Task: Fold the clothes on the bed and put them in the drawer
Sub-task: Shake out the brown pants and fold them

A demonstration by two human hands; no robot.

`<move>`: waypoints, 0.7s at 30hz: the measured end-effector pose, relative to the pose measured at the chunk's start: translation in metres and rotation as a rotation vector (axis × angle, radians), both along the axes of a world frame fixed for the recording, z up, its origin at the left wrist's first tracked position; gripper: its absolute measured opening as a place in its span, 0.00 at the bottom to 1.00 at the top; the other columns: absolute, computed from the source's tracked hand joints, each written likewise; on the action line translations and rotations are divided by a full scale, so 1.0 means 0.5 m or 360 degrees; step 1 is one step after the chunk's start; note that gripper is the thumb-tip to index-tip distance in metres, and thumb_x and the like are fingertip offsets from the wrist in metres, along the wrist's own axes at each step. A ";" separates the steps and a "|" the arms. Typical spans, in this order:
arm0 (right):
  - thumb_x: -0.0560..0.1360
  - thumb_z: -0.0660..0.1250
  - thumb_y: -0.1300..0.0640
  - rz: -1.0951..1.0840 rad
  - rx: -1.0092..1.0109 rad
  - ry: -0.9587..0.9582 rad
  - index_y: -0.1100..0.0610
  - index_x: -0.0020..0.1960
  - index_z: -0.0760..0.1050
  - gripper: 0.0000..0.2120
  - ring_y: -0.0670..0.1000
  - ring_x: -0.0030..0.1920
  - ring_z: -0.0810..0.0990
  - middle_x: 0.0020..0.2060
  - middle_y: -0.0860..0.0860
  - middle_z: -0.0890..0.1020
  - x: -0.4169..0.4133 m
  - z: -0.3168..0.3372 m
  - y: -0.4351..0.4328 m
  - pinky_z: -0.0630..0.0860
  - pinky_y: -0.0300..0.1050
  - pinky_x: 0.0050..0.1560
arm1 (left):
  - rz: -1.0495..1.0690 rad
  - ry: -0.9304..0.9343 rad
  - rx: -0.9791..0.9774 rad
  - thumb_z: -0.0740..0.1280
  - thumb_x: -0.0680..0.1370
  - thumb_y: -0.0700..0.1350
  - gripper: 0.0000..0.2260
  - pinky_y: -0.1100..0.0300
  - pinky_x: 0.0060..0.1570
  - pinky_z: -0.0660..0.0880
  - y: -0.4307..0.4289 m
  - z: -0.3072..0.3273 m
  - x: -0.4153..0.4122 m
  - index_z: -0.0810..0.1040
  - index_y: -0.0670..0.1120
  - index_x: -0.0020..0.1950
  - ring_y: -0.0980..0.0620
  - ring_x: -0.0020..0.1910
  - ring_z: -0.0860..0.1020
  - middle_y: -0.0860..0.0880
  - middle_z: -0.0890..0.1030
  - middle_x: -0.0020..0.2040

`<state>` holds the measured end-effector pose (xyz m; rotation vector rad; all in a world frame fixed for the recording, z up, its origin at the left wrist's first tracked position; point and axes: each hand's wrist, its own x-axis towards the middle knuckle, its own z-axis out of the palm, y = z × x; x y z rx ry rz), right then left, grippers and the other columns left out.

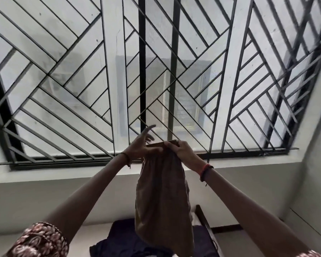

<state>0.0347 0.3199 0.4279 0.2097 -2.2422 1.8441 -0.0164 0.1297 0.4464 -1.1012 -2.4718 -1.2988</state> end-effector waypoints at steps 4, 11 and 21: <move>0.80 0.61 0.53 0.0134 0.0025 -0.0024 0.66 0.53 0.78 0.15 0.48 0.43 0.82 0.43 0.54 0.82 0.035 -0.005 -0.006 0.79 0.37 0.44 | 0.0030 0.0529 -0.1253 0.66 0.58 0.74 0.54 0.40 0.72 0.47 -0.007 -0.010 -0.003 0.47 0.56 0.76 0.49 0.74 0.60 0.50 0.63 0.74; 0.73 0.70 0.55 0.0308 0.0596 -0.0037 0.63 0.51 0.77 0.11 0.51 0.45 0.81 0.44 0.59 0.80 0.096 -0.026 0.050 0.78 0.42 0.45 | -0.0224 0.0014 -0.1312 0.77 0.65 0.56 0.27 0.57 0.53 0.76 -0.002 -0.022 0.020 0.75 0.49 0.61 0.52 0.52 0.79 0.51 0.80 0.53; 0.70 0.74 0.59 0.0185 0.1115 -0.0226 0.48 0.35 0.71 0.14 0.45 0.33 0.72 0.31 0.47 0.74 0.182 -0.161 0.069 0.70 0.40 0.38 | -0.0467 -0.0176 -0.1559 0.76 0.68 0.52 0.14 0.77 0.28 0.67 0.022 -0.133 0.080 0.76 0.50 0.48 0.60 0.35 0.74 0.56 0.77 0.39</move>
